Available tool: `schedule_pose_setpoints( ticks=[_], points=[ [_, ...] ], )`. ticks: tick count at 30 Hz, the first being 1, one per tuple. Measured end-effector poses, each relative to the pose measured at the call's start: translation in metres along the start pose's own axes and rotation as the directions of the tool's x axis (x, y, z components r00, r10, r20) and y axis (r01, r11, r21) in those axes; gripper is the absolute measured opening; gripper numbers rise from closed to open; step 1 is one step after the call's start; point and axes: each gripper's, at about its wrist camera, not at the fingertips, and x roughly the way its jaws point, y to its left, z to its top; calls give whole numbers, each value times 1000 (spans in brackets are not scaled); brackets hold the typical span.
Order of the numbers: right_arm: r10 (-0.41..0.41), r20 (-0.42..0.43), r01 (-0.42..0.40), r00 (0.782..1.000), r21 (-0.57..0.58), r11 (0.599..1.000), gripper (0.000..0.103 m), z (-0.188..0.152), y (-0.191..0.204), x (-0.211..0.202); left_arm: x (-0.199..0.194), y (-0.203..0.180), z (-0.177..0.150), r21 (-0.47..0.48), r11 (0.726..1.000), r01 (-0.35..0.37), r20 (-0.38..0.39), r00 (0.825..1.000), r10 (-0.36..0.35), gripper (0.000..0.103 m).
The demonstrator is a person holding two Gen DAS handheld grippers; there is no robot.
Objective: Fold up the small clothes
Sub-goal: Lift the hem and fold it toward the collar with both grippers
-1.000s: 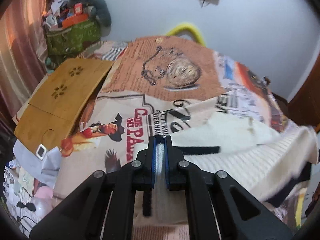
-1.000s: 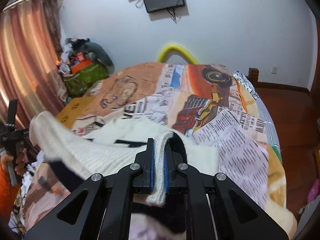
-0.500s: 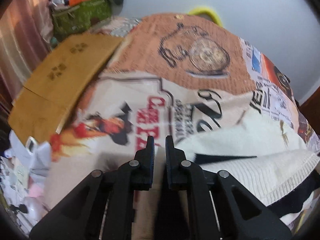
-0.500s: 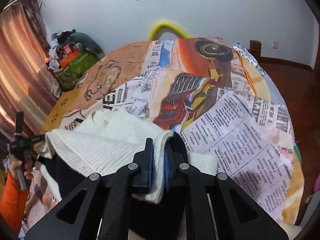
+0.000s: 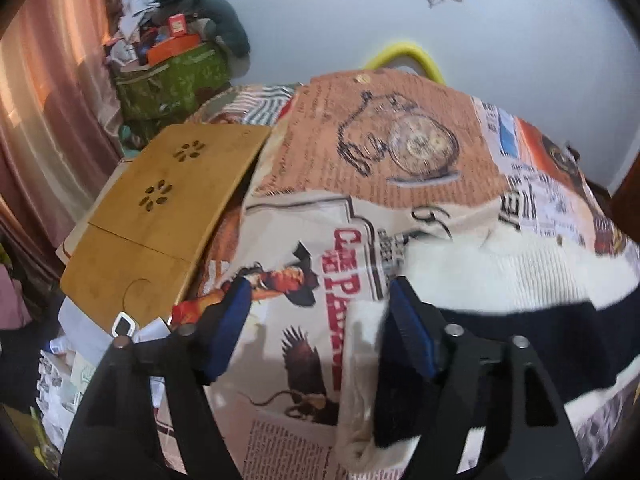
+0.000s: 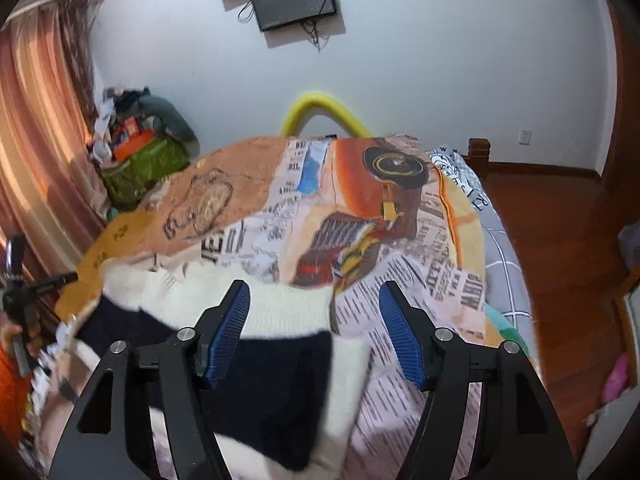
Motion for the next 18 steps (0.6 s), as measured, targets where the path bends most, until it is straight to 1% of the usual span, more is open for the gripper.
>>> schedule_pose_setpoints(
  ticks=[3, 6, 9, 11, 13, 15, 16, 17, 18],
  points=[
    [-6, -43, 5, 999, -17, 1000, 64, -10, -2, 10, 13, -12, -9, 50, 999, 19, -44, 999, -17, 75],
    [-12, -83, 10, 997, -22, 1000, 64, -19, -5, 22, 31, -25, -13, 76, 996, 46, -93, 995, -39, 75],
    [-21, -116, 19, 993, -15, 1000, 64, -23, -6, 40, 52, -37, -12, 64, 995, 78, -145, 987, -68, 75],
    [-13, -129, 13, 992, -2, 1000, 64, -25, -8, 52, 65, -44, -9, 57, 994, 95, -169, 982, -85, 75],
    [-7, -138, 7, 990, 5, 1000, 64, -24, -7, 61, 78, -52, -5, 70, 992, 102, -184, 979, -88, 72],
    [8, -141, -6, 990, 8, 1000, 58, -21, -5, 70, 89, -60, 0, 75, 991, 108, -197, 976, -91, 60],
    [14, -144, -13, 990, 8, 1000, 54, -21, -3, 72, 94, -64, 2, 77, 990, 119, -209, 973, -101, 56],
    [22, -149, -21, 989, 8, 1000, 49, -20, -2, 75, 99, -68, 4, 80, 988, 133, -222, 969, -113, 46],
    [24, -162, -24, 987, 5, 1000, 46, -19, -1, 79, 104, -72, 4, 89, 985, 149, -239, 963, -124, 34]
  ],
)
